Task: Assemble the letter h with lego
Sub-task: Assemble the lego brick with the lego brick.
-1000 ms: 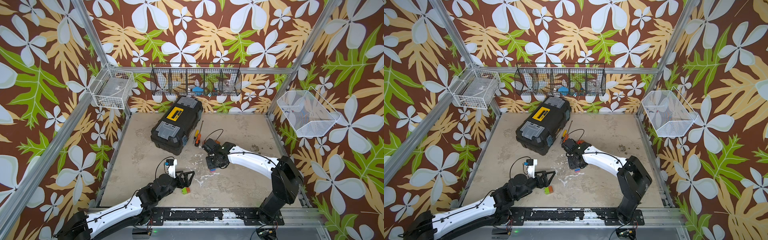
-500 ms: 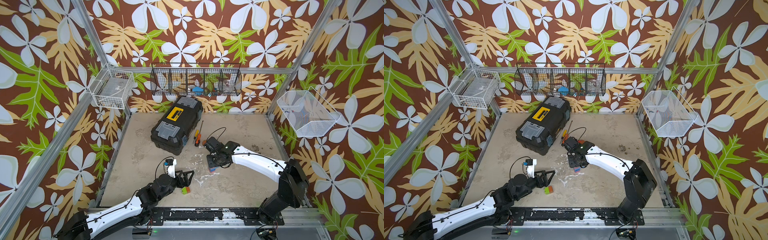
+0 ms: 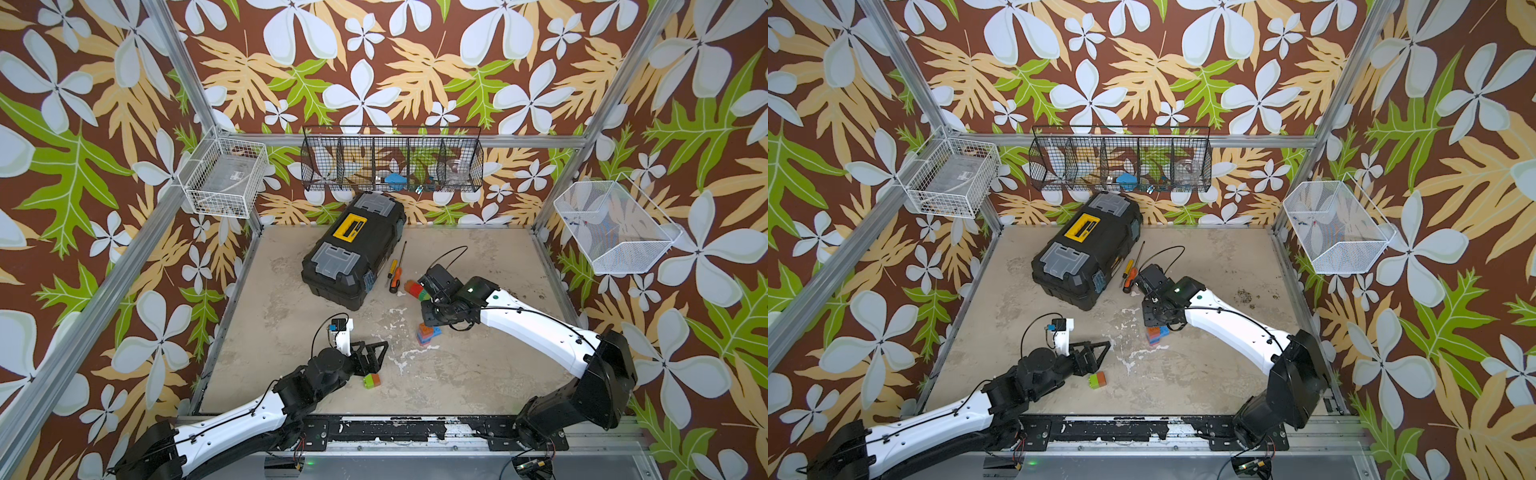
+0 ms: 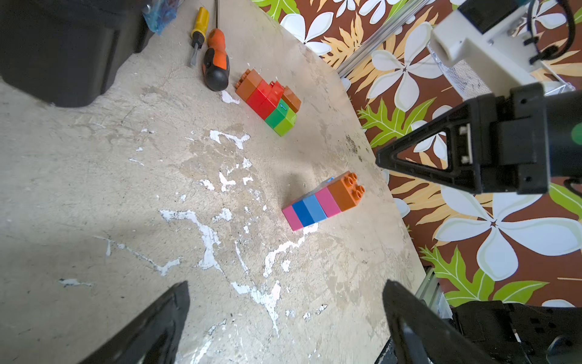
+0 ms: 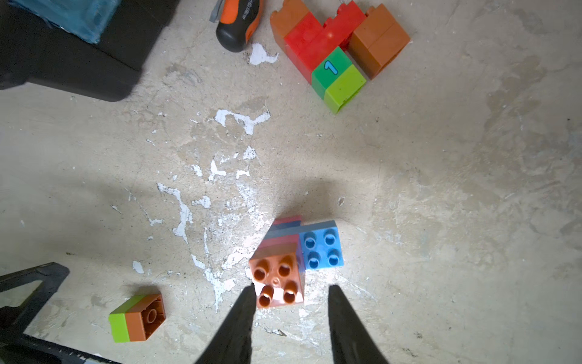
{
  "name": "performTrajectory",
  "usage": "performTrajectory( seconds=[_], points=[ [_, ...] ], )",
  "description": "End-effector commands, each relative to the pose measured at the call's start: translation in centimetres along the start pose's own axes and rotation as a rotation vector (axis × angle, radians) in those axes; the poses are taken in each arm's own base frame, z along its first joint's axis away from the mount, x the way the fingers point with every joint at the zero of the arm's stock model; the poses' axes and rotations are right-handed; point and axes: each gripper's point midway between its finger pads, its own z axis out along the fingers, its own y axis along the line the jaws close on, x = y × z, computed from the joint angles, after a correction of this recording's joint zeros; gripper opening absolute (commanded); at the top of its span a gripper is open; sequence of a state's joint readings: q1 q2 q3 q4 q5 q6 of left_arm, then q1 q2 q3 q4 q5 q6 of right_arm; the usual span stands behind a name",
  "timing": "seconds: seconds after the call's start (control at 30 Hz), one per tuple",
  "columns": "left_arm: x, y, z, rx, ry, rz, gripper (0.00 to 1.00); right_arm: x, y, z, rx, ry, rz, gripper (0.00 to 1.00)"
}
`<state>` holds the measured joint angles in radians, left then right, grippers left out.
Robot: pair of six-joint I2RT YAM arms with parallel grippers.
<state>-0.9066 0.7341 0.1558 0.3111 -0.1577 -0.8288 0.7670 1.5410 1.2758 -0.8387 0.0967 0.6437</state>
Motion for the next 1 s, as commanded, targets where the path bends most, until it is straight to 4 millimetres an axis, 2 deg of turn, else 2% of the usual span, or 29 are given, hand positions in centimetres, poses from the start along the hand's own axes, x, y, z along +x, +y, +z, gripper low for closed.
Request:
performTrajectory(
  seconds=[0.0,0.23,0.37,0.7,0.87,0.97],
  points=[
    [-0.2,-0.1,0.0,0.001,-0.009,0.001,1.0,0.5,-0.6,0.2,0.021,0.011,-0.024,0.39],
    [0.0,0.4,0.0,-0.016,-0.006,-0.006,1.0,2.8,-1.1,2.7,0.025,0.062,-0.012,0.39],
    [0.0,0.3,0.0,-0.013,-0.006,-0.006,1.0,3.0,-1.6,2.9,0.049,0.061,-0.013,0.39],
    [-0.1,0.4,-0.1,-0.02,-0.01,-0.018,1.0,0.5,-0.4,0.2,-0.001,-0.014,0.001,0.43],
    [0.0,3.2,-0.4,-0.182,-0.008,-0.094,0.99,-0.8,0.0,-1.2,-0.027,-0.074,0.004,0.45],
    [0.8,4.1,-0.5,-0.239,0.025,-0.163,0.96,-1.5,1.1,-2.6,-0.109,-0.151,-0.097,0.44]
  ],
)
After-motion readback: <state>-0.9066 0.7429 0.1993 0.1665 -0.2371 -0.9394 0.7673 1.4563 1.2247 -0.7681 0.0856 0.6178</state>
